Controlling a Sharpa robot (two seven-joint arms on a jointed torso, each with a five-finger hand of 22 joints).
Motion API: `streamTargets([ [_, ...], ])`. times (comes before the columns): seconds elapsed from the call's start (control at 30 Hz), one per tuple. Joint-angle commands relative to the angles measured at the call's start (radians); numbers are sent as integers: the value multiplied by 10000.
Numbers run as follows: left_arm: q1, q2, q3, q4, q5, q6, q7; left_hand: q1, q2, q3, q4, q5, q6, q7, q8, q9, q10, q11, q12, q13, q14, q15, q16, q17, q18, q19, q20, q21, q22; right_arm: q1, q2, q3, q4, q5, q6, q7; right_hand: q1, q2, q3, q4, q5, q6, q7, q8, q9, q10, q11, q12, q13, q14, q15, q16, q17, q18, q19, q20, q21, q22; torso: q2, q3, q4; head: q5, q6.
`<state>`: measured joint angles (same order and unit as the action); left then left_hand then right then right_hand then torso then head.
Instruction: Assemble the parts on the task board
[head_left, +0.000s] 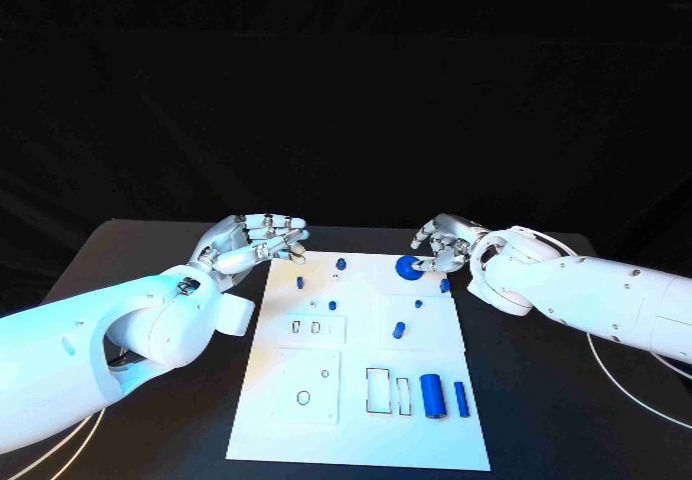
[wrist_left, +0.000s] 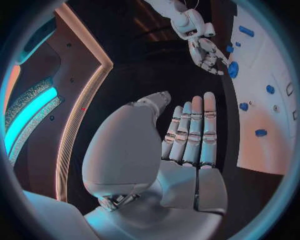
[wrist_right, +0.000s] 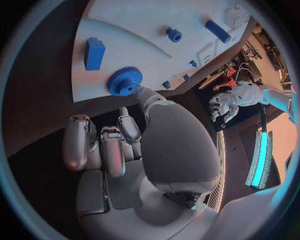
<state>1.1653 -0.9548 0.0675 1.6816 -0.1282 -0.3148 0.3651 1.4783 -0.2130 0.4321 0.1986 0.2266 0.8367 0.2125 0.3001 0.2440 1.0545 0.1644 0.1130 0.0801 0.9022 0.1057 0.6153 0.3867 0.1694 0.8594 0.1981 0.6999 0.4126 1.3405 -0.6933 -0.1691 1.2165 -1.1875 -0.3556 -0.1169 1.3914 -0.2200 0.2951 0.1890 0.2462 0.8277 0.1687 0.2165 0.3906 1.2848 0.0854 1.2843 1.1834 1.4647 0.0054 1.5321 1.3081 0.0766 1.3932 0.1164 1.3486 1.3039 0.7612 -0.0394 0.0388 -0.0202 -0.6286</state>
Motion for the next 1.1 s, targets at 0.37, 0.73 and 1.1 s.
streamTargets([
  [0.37,12,27,8,-10,9,223,11,14,68,-1,-60,-49,-69,182,-35,15,-53,45,-52,13,0,46,-40,22,64,-86,-22,64,37,-155,250,-9,-227,80,759,116,51,3,-68,108,73,-11,36,79,31,182,11,214,224,910,72,105,1941,-111,90,10,84,72,-11,1,-6,52,-44],
  [0.73,12,25,7,-22,5,230,-3,14,68,-1,-60,-49,-69,182,-35,15,-53,45,-52,13,0,46,-40,22,64,-86,-22,64,37,-206,401,-19,-441,103,947,46,33,69,-35,171,83,30,32,118,43,210,8,275,301,916,73,122,1976,-115,102,16,106,109,-4,2,-11,48,-53],
  [1.1,12,12,7,-33,0,237,-23,31,77,7,-75,-47,-70,181,-34,18,-56,45,-53,15,3,44,-46,29,69,-101,-19,94,57,-217,485,-25,-585,20,942,-15,221,351,462,159,-298,150,41,217,54,353,9,502,604,930,77,161,2054,-140,164,20,204,262,1,11,-7,29,-90],
])
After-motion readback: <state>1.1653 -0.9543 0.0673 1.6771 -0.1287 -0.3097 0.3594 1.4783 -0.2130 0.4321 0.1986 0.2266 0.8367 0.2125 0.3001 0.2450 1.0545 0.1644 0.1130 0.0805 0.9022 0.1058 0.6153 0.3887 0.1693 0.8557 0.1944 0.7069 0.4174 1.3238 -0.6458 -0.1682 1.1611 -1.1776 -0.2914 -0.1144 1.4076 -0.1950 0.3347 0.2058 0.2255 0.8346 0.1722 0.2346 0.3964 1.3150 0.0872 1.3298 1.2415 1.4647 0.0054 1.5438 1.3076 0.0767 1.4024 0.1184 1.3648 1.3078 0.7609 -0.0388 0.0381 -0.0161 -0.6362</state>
